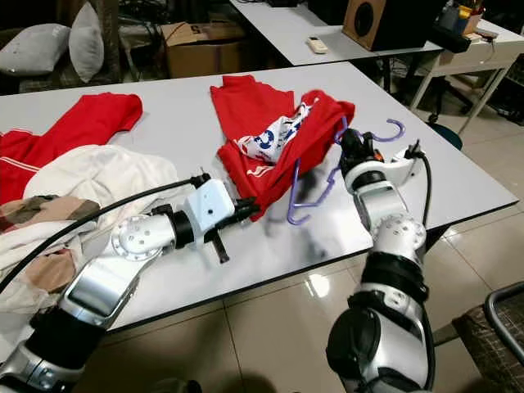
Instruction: Hang hanger
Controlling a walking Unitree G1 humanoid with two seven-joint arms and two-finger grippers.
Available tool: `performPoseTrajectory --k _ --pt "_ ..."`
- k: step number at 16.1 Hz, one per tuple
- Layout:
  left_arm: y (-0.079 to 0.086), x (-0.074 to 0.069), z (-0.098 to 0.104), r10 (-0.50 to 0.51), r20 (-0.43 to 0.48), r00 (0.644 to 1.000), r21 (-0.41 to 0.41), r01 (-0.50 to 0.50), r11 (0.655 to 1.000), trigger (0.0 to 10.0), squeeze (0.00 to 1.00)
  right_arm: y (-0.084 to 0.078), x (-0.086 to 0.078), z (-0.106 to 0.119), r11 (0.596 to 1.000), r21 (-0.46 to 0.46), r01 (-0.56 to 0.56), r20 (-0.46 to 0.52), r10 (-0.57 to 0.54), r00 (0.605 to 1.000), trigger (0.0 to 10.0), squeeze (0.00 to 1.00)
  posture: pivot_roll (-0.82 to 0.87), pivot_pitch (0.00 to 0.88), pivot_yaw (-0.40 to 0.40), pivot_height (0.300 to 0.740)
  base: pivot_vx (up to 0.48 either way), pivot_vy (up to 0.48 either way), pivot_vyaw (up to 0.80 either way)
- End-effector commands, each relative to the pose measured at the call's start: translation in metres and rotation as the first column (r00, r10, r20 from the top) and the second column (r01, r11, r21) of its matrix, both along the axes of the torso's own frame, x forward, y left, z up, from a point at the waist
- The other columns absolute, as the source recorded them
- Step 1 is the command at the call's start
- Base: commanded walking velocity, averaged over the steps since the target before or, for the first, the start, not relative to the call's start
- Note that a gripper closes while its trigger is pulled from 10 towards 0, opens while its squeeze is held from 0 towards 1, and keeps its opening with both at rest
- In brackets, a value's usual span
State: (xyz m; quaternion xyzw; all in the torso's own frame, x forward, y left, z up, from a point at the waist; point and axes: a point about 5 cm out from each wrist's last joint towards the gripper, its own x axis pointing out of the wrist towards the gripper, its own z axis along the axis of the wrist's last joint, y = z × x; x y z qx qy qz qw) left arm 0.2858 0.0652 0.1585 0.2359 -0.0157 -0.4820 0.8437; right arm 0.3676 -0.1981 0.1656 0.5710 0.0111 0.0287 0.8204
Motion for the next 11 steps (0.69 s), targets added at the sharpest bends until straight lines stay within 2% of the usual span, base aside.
performPoseTrajectory --k 1,3,4,8,10,11 --pt "-0.007 -0.006 0.006 -0.051 0.012 0.999 -0.024 0.051 0.998 0.0 0.00 -0.002 0.004 0.013 1.000 0.003 0.028 0.055 -0.028 0.998 10.0 0.00 -0.04 0.000 -0.034 0.740 0.000 0.000 0.00" --pt "-0.010 -0.011 0.007 -0.092 0.037 0.995 0.010 0.092 0.996 0.0 0.00 0.001 0.007 0.019 0.997 0.069 0.028 0.079 -0.033 0.996 10.0 0.00 -0.04 0.001 -0.036 0.740 0.000 0.000 0.00" --pt "-0.012 -0.011 0.008 -0.082 0.047 0.996 0.000 0.082 0.997 0.1 0.00 0.004 0.008 0.020 0.998 0.058 0.018 0.087 -0.023 0.996 10.0 0.00 -0.05 0.007 -0.037 0.740 0.000 0.000 0.00" --pt "-0.013 -0.008 0.010 -0.029 0.122 0.992 0.005 0.029 1.000 0.0 0.00 0.011 0.006 0.032 0.979 0.195 -0.053 0.192 0.015 0.981 10.0 0.00 -0.04 0.018 -0.046 0.740 0.000 0.000 0.00" --pt "-0.015 -0.009 0.018 -0.021 0.158 0.987 -0.051 0.029 0.998 0.0 0.00 0.012 0.008 0.029 0.979 0.197 -0.049 0.178 0.013 0.984 10.0 0.00 -0.04 0.018 -0.051 0.740 0.000 0.000 0.00" --pt "-0.017 -0.011 0.018 -0.030 0.155 0.988 -0.054 0.039 0.998 0.0 0.00 0.012 0.009 0.027 0.979 0.201 -0.040 0.168 0.006 0.986 10.0 0.00 -0.04 0.016 -0.053 0.740 0.000 0.000 0.00"
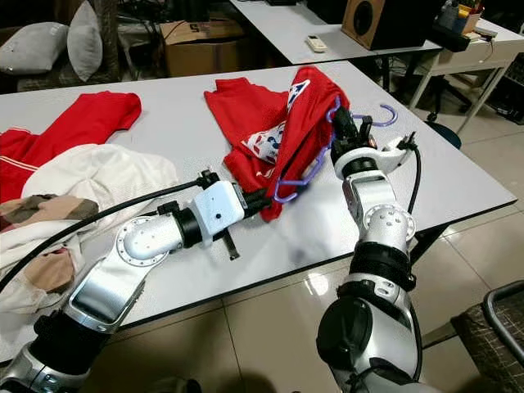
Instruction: Hang hanger
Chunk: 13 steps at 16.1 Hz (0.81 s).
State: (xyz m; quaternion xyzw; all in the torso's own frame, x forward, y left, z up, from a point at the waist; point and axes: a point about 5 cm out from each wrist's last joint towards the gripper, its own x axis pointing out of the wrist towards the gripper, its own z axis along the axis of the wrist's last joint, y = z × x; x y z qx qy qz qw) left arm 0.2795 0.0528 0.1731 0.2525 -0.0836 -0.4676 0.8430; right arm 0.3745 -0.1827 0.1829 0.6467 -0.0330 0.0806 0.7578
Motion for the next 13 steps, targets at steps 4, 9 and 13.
performPoseTrajectory --k 4,9,13 --pt "-0.007 -0.009 0.001 -0.047 0.011 0.999 -0.019 0.047 0.999 0.0 0.00 -0.001 0.008 0.008 0.999 -0.012 0.039 0.006 -0.038 0.999 10.0 0.00 -0.03 0.011 -0.051 0.740 0.000 0.000 0.00" --pt "-0.007 -0.014 0.000 -0.080 0.005 0.997 -0.006 0.080 0.997 0.0 0.00 -0.009 0.019 0.000 0.988 -0.056 0.141 -0.102 -0.146 0.984 10.0 0.00 -0.02 0.010 -0.056 0.740 0.000 0.000 0.00" --pt "-0.012 -0.012 0.013 -0.074 -0.003 0.997 -0.092 0.074 0.993 0.0 0.00 0.000 0.019 -0.012 0.975 -0.180 0.132 -0.189 -0.166 0.968 10.0 0.00 -0.02 0.008 -0.059 0.740 0.000 0.000 0.00"
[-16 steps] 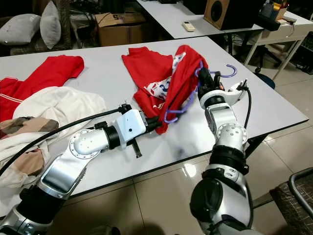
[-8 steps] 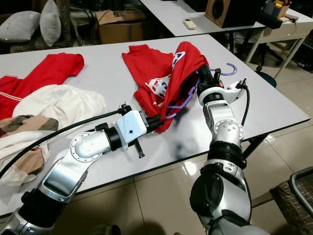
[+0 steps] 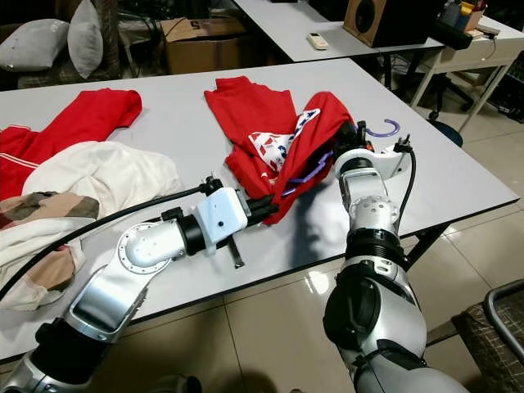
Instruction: Hang hanger
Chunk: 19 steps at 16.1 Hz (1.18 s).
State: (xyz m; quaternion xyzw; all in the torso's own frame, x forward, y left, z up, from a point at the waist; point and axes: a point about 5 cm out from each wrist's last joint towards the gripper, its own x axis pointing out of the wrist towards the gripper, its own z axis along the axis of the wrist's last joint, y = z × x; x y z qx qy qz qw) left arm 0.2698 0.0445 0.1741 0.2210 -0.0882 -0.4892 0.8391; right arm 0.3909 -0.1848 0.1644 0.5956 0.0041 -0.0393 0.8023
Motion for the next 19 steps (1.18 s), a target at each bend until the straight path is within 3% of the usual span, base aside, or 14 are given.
performPoseTrajectory --k 1,3,7,8,9,10,12,15,17,18,19 --pt "-0.009 0.000 0.021 -0.027 0.003 1.000 -0.108 0.027 0.994 0.0 0.00 0.014 0.002 0.001 0.991 -0.123 -0.050 -0.037 0.046 0.998 10.0 0.00 -0.02 0.005 -0.054 0.740 0.000 0.000 0.00" --pt "-0.014 0.002 0.025 -0.052 -0.044 0.998 -0.161 0.044 0.986 0.0 0.00 0.025 0.001 -0.003 0.984 -0.153 -0.093 -0.067 0.084 0.994 10.0 0.00 -0.02 0.003 -0.049 0.740 0.000 0.000 0.00" --pt "-0.022 0.002 0.023 -0.097 -0.142 0.985 -0.177 0.071 0.982 0.7 0.00 0.034 -0.001 -0.005 0.984 -0.140 -0.110 -0.099 0.097 0.990 10.0 0.00 -0.03 0.000 -0.031 0.740 0.000 0.000 0.00" --pt "-0.020 0.015 0.017 0.020 -0.168 0.986 -0.156 -0.047 0.987 0.0 0.00 0.038 -0.004 0.001 0.987 -0.102 -0.128 -0.090 0.119 0.989 10.0 0.00 -0.03 0.000 -0.026 0.740 0.000 0.000 0.00" --pt "-0.016 0.026 0.011 0.117 -0.177 0.977 -0.128 -0.140 0.982 0.0 0.00 0.041 -0.008 0.006 0.984 -0.087 -0.155 -0.076 0.148 0.986 10.0 0.00 -0.04 0.000 -0.025 0.740 0.000 0.000 0.00" --pt "-0.014 0.029 0.011 0.147 -0.176 0.973 -0.130 -0.171 0.977 0.0 0.00 0.042 -0.010 0.008 0.982 -0.078 -0.172 -0.073 0.167 0.983 10.0 0.00 -0.04 0.000 -0.024 0.740 0.000 0.000 0.00" --pt "-0.014 0.039 0.023 0.185 -0.235 0.954 -0.236 -0.241 0.941 0.0 0.00 0.046 -0.026 0.005 0.966 -0.091 -0.243 -0.086 0.236 0.968 10.0 0.00 -0.03 0.000 -0.019 0.740 0.000 0.000 0.00" --pt "-0.004 0.053 0.025 0.304 -0.260 0.916 -0.261 -0.370 0.892 0.0 0.00 0.047 -0.045 0.002 0.954 -0.095 -0.285 -0.092 0.277 0.956 10.0 0.00 -0.04 0.000 -0.001 0.740 0.000 0.000 0.00" --pt "-0.005 0.057 0.030 0.299 -0.304 0.904 -0.313 -0.392 0.865 0.0 0.00 0.049 -0.057 0.001 0.942 -0.096 -0.322 -0.094 0.313 0.945 10.0 0.00 -0.04 0.000 0.015 0.740 0.000 0.000 0.00" --pt "-0.007 0.057 0.031 0.282 -0.313 0.907 -0.317 -0.380 0.869 0.5 0.00 0.051 -0.062 0.001 0.931 -0.114 -0.347 -0.103 0.337 0.936 10.0 0.00 -0.04 0.000 0.020 0.740 0.000 0.000 0.00" --pt "-0.012 0.054 0.023 0.265 -0.300 0.916 -0.237 -0.341 0.910 4.4 0.00 0.049 -0.067 0.000 0.927 -0.145 -0.347 -0.113 0.333 0.936 10.0 0.00 -0.05 0.000 0.027 0.740 0.000 0.000 0.00"
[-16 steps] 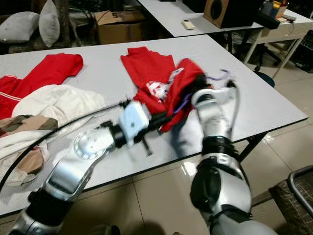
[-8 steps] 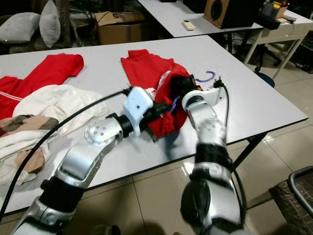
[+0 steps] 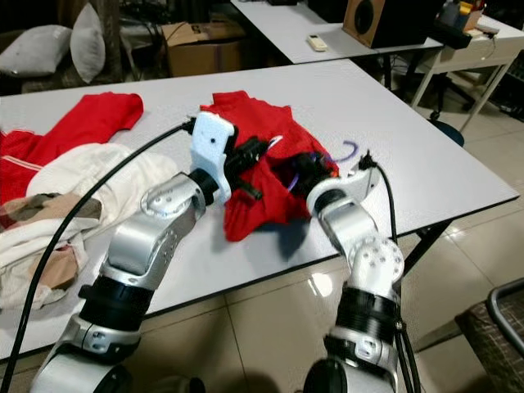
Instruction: Hang hanger
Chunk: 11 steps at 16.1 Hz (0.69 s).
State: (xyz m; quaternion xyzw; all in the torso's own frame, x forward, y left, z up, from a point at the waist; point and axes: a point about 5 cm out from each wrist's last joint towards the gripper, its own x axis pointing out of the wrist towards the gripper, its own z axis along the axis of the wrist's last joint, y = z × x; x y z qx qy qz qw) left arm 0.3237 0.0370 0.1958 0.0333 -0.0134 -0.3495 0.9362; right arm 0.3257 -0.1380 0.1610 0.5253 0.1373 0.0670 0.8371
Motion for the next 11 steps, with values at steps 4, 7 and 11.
performPoseTrajectory --k 4,7,11 --pt "0.001 -0.011 -0.024 -0.100 -0.098 0.990 0.083 0.108 0.991 10.0 1.00 -0.005 -0.013 0.002 0.997 -0.076 -0.011 0.000 0.011 1.000 10.0 0.00 -0.07 0.000 0.021 0.740 0.000 0.000 0.00" --pt "0.012 -0.018 -0.022 -0.123 -0.131 0.984 0.035 0.129 0.991 10.0 1.00 -0.008 -0.022 -0.004 0.991 -0.133 -0.017 -0.009 0.016 1.000 10.0 0.00 -0.04 0.000 0.010 0.740 0.000 0.000 0.00" --pt "0.041 -0.018 -0.023 -0.059 -0.136 0.989 0.016 0.062 0.998 10.0 1.00 -0.008 -0.032 -0.010 0.982 -0.177 -0.068 -0.044 0.062 0.997 10.0 0.00 -0.05 0.000 0.014 0.740 0.000 0.000 0.00"
